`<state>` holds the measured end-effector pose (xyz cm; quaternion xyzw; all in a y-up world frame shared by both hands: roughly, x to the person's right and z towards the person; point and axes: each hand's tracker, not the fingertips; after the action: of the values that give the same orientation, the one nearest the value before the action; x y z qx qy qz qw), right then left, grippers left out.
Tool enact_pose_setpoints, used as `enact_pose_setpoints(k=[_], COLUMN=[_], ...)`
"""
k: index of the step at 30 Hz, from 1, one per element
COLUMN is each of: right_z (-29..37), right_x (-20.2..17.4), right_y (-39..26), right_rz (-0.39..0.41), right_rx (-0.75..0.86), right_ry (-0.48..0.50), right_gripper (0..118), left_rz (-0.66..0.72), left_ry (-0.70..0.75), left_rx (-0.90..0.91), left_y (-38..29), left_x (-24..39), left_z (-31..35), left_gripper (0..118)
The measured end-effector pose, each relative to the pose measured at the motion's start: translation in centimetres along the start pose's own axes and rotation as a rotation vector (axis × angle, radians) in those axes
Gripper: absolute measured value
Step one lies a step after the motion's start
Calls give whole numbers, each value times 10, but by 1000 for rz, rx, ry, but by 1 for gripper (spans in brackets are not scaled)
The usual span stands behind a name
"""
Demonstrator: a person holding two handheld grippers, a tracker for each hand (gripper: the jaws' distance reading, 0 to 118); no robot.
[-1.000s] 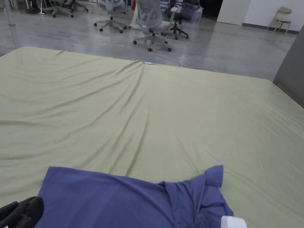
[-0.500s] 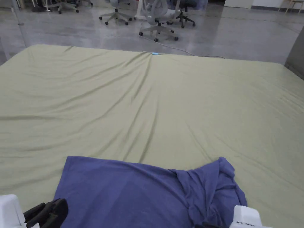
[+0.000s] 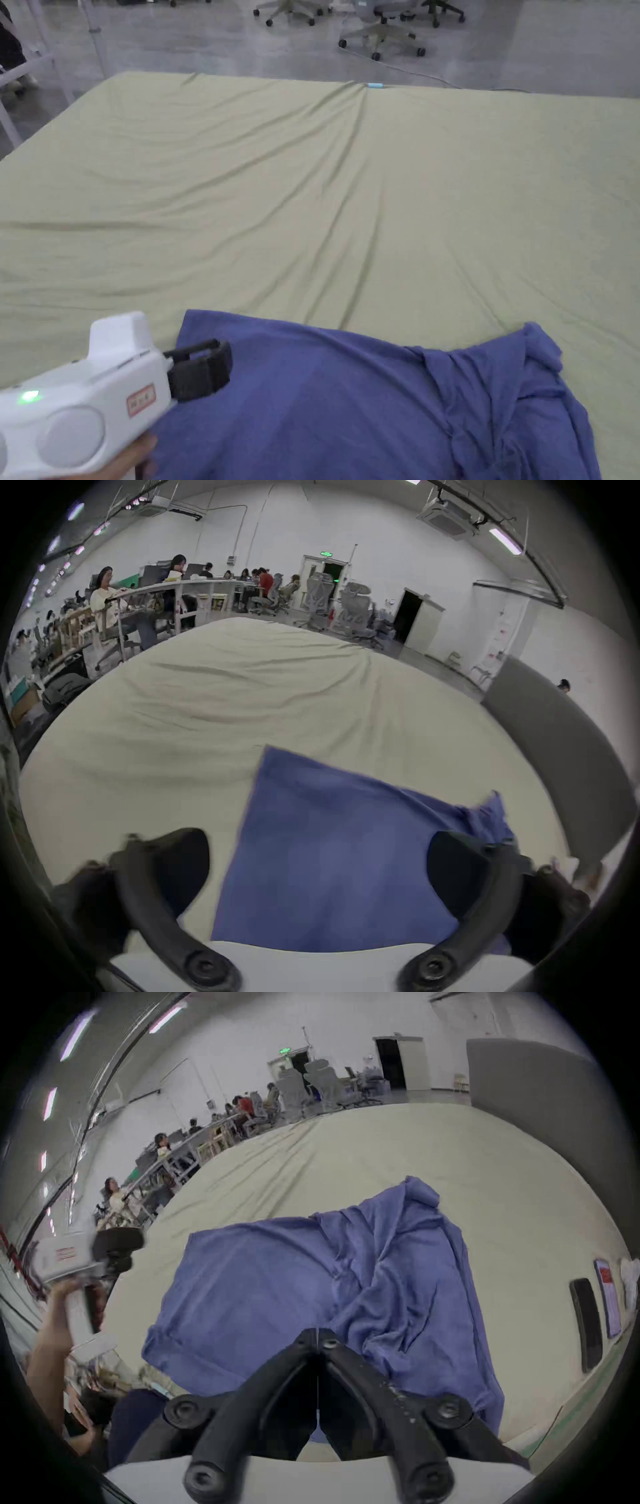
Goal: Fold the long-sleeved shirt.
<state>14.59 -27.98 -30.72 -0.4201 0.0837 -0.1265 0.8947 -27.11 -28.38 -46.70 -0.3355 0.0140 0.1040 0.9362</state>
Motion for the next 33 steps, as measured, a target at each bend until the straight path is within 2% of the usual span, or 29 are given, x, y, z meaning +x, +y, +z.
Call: enact_pose_setpoints(k=[2,3,5,6,7,8,9,10,11,12,13,14,15,16,17,19,20,23,24,25,26,27,29,30,31,32,33], right_z=[3,4,4,4,4,2,1,-2,-4,-9,-14,-24,-26,-37,-51,-87,-129,-198,-211,-225,-233,-236,-211,-200,-184,-173,-155], right_x=[6,9,14,17,21,24,27,31,35,39,41,45,45,53,58,72,91,119,124,131,135,139,122,120,119,110,105], right_y=[3,4,3,4,6,8,11,16,24,36,46,64,85,110,138,190,188,222,224,223,221,218,221,222,221,220,218], right_rz=[-16,-20,-21,-24,-26,-28,-30,-32,-25,-18,-12,-7,-2,-2,-5,-57,-78,-126,-132,-135,-152,-195,-176,-178,-177,-153,-96], right_rx=[19,22,24,21,16,12,6,-7,-31,-31,-31,-32,-1,31,31,-7,-27,-162,-206,-275,-320,-362,-288,-273,-260,-236,-213], right_ry=[-14,-26,-41,-44,-52,-62,-71,-80,-92,-89,-91,-105,-25,-91,-90,-152,-173,-263,-296,-339,-381,-405,-385,-327,-274,-266,-254], right_gripper=[3,3,3,3,3,3,3,11,36,85,118,118,118,118,118,118,118,118,108,91,69,36,27,17,17,17,17], left_rz=[0,-46,-95,-119,-118,-129,-127,-147,-188,-218,-218,-185,-182,-182,-176,-182,-179,-184,-179,-175,-174,-173,-170,-166,-168,-169,-169], left_ry=[1,11,138,156,124,103,80,112,111,95,60,43,37,30,15,6,-1,-8,-15,-19,-23,-24,-28,-33,-42,-45,-50], left_rx=[-52,-82,-185,-228,-265,-293,-297,-261,-224,-200,-184,-199,-199,-197,-181,-165,-158,-146,-146,-144,-145,-146,-144,-141,-137,-135,-128], left_y=[16,21,21,19,17,14,10,9,11,11,11,10,10,10,12,17,19,24,25,27,28,27,28,28,27,27,27], left_x=[-2,7,14,16,15,17,21,28,27,32,34,39,36,36,35,32,30,28,26,24,22,23,21,18,20,19,16], left_z=[-62,-82,-126,-143,-153,-160,-160,-153,-142,-134,-128,-121,-115,-110,-103,-91,-86,-77,-75,-74,-74,-74,-70,-67,-62,-57,-49], left_gripper=[114,114,113,107,94,74,73,63,38,1,1,1,1,1,1,1,1,1,1,1,1,1,1,1,1,1,1])
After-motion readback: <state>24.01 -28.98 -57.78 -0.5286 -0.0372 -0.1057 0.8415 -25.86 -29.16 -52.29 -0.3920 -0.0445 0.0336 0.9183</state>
